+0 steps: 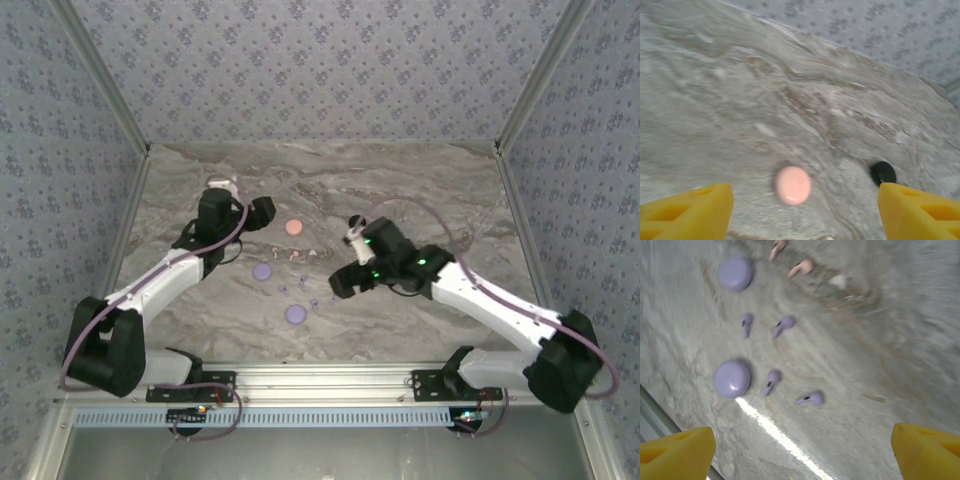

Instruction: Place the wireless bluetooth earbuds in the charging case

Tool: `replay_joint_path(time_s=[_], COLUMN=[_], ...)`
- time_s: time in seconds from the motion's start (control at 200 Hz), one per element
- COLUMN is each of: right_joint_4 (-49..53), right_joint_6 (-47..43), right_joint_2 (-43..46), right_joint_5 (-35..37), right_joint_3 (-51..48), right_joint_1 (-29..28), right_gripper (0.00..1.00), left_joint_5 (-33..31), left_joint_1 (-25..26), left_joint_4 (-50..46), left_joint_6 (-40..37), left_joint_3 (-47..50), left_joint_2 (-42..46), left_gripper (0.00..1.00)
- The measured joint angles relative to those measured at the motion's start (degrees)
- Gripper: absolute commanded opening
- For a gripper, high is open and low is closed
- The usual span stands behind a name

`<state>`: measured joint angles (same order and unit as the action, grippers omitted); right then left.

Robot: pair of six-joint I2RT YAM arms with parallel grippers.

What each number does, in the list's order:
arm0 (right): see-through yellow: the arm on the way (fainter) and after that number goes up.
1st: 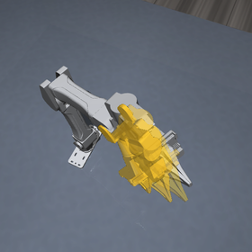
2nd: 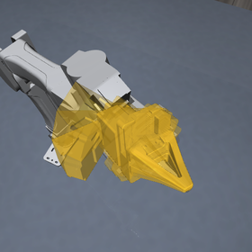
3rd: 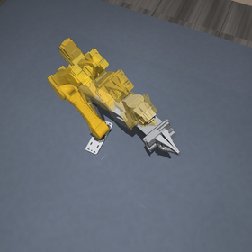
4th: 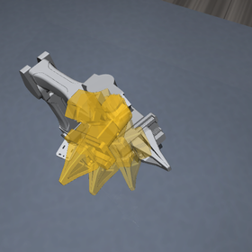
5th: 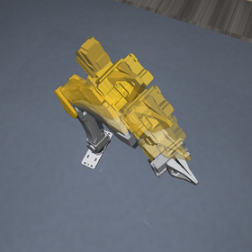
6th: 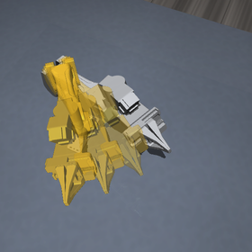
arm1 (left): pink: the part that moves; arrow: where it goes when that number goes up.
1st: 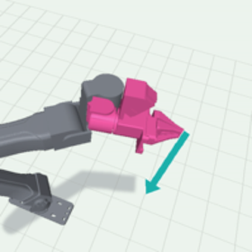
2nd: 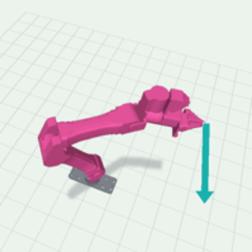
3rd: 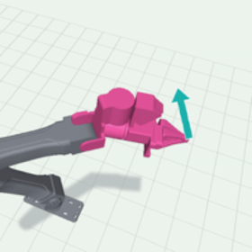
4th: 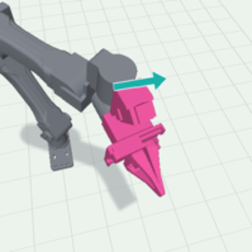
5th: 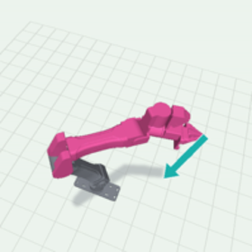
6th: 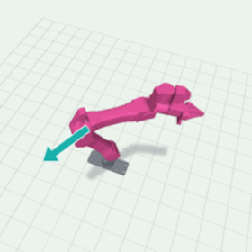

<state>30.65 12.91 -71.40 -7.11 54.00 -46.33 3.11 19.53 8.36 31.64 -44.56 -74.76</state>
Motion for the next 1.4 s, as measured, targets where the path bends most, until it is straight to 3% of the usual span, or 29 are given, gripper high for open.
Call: replay_joint_path(time_s=[0.21,0.575,1.064,1.399], right_joint_4=[3.78,7.48,8.57,8.41], right_joint_6=[-5.95,-21.59,-28.04,-27.58], right_joint_2=[-14.82,-31.56,-40.11,-43.04], right_joint_5=[6.05,8.02,9.51,8.68], right_joint_3=[9.73,22.38,24.72,25.22], right_joint_1=[-11.54,-20.2,-20.87,-20.7], right_gripper=[0.91,0.89,0.85,0.66], left_joint_5=[0.09,0.24,0.24,0.24], left_joint_1=[-7.8,-11.67,-12.26,-12.41], left_joint_4=[-1.53,-4.37,-5.81,-5.81], left_joint_6=[1.97,3.41,3.61,4.04], left_joint_3=[5.75,10.6,12.15,12.15], left_joint_2=[7.06,15.15,17.9,18.05], left_gripper=[0.77,0.76,0.75,0.74])
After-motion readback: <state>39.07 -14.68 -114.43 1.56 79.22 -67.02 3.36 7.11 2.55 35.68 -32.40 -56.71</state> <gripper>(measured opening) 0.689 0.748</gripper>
